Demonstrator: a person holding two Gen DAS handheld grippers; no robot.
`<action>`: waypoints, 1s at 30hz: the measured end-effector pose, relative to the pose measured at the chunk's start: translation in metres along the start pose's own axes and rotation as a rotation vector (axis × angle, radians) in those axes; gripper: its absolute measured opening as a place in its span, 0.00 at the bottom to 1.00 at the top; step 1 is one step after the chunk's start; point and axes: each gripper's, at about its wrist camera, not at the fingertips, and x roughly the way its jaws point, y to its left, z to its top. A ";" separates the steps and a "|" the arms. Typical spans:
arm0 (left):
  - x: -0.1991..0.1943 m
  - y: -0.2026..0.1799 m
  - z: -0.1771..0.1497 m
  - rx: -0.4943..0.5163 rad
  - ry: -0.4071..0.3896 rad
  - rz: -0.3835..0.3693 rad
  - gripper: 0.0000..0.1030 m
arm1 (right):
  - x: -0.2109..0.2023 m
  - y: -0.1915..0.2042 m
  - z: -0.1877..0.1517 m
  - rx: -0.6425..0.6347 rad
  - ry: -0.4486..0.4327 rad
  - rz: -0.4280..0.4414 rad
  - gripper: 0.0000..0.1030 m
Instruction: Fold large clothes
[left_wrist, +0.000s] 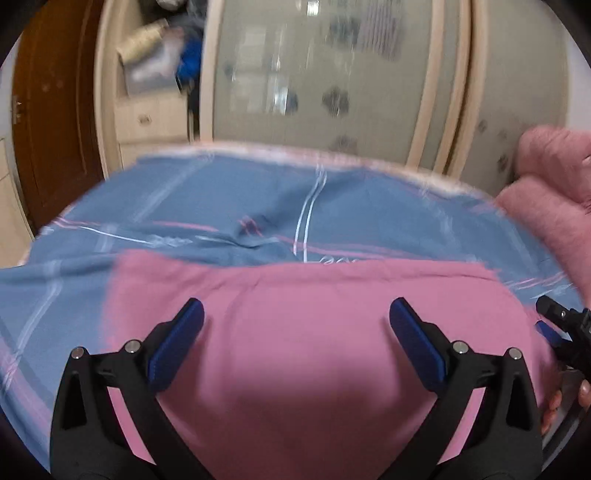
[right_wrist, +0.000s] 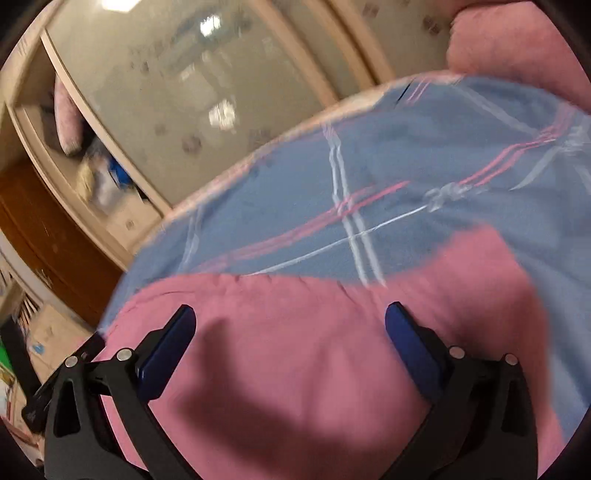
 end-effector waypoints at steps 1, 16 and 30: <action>-0.033 0.006 -0.009 -0.007 -0.035 -0.029 0.98 | -0.038 0.001 -0.010 0.035 -0.057 0.048 0.99; -0.274 0.024 -0.173 0.180 -0.104 0.030 0.98 | -0.274 0.062 -0.199 -0.397 0.018 -0.283 0.99; -0.313 0.035 -0.194 0.113 -0.133 0.066 0.98 | -0.326 0.076 -0.220 -0.458 -0.125 -0.319 0.99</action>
